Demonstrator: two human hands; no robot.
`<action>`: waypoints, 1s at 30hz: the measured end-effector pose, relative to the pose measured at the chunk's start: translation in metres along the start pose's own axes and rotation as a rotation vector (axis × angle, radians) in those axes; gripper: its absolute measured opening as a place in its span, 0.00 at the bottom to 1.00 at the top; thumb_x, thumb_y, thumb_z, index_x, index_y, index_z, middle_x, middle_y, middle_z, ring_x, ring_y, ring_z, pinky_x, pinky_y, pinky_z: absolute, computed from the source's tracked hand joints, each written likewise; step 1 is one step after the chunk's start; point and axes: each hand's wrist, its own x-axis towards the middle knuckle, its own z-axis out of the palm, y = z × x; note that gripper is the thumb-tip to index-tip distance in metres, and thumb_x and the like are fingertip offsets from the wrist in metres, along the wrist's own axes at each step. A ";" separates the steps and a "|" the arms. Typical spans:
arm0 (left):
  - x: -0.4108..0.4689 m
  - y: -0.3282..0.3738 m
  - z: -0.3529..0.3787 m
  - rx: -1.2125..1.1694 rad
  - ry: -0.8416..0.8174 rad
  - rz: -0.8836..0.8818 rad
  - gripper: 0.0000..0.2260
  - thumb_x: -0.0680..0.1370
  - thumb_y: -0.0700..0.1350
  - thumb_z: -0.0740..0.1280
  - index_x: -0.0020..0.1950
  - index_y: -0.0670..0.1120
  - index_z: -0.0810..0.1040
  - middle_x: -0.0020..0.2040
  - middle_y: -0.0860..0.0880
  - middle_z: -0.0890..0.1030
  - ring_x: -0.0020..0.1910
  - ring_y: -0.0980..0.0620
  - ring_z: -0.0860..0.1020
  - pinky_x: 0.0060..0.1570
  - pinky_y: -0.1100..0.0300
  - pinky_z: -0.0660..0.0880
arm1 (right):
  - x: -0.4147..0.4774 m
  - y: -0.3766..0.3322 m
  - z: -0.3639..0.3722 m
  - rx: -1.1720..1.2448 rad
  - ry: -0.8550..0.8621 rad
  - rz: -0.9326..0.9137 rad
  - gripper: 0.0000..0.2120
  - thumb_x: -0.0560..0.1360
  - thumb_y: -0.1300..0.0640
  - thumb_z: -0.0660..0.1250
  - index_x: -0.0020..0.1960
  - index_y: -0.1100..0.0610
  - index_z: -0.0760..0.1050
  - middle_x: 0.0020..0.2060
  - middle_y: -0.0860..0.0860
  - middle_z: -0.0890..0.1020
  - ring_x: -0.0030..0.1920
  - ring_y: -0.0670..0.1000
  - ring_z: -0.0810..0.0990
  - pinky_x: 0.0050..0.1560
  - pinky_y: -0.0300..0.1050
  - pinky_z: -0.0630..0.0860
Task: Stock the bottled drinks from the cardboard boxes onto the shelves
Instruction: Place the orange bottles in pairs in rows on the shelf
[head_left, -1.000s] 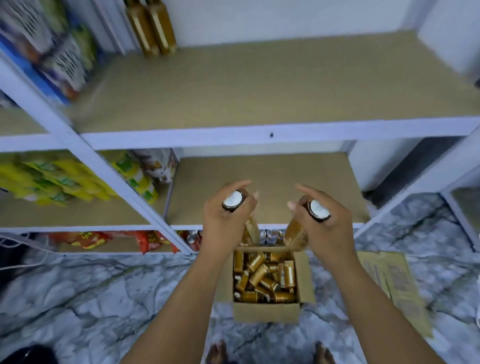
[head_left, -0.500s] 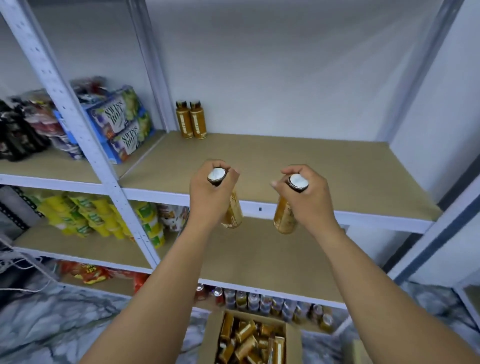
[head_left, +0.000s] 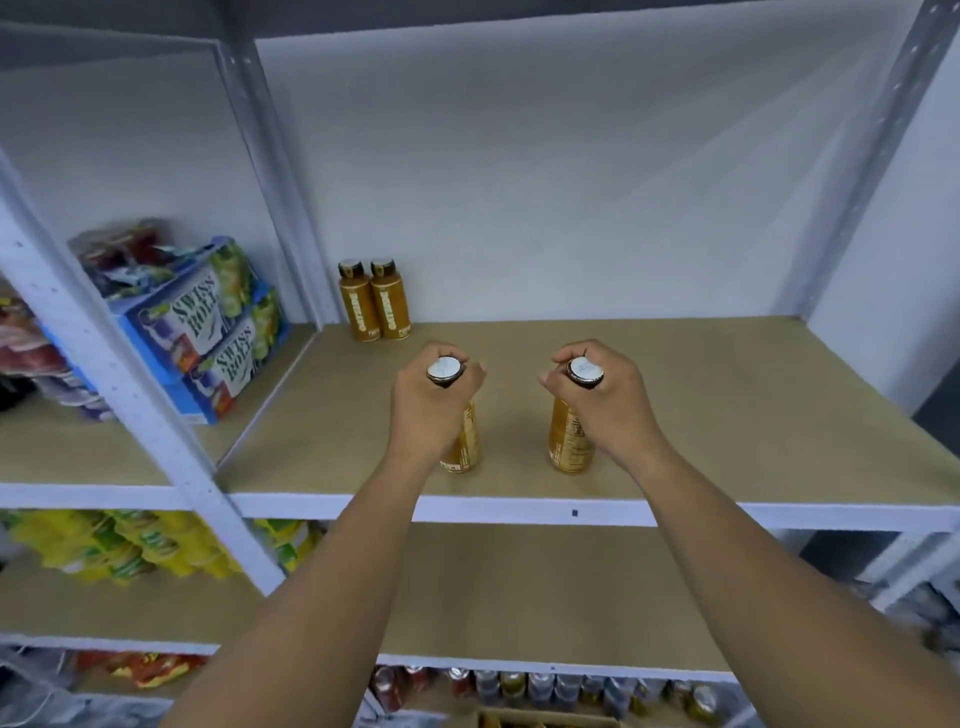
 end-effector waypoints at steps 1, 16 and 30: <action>0.009 -0.006 -0.001 0.000 -0.029 0.005 0.04 0.75 0.43 0.76 0.46 0.47 0.82 0.40 0.53 0.83 0.37 0.59 0.78 0.38 0.65 0.74 | 0.007 0.002 0.005 -0.006 0.015 0.011 0.08 0.72 0.57 0.78 0.47 0.48 0.81 0.39 0.46 0.84 0.41 0.45 0.80 0.46 0.41 0.77; 0.073 -0.040 0.017 -0.018 -0.101 0.075 0.09 0.76 0.49 0.76 0.53 0.50 0.81 0.45 0.59 0.82 0.44 0.60 0.80 0.44 0.65 0.75 | 0.062 0.018 0.057 -0.036 0.032 -0.011 0.08 0.72 0.52 0.78 0.48 0.46 0.80 0.41 0.52 0.83 0.40 0.50 0.79 0.45 0.47 0.75; 0.036 -0.091 -0.020 0.092 -0.279 0.019 0.37 0.76 0.42 0.76 0.77 0.63 0.61 0.72 0.59 0.73 0.70 0.56 0.73 0.64 0.56 0.77 | 0.018 0.080 0.011 -0.095 -0.230 0.009 0.39 0.76 0.51 0.75 0.72 0.23 0.56 0.68 0.41 0.76 0.65 0.42 0.77 0.69 0.51 0.75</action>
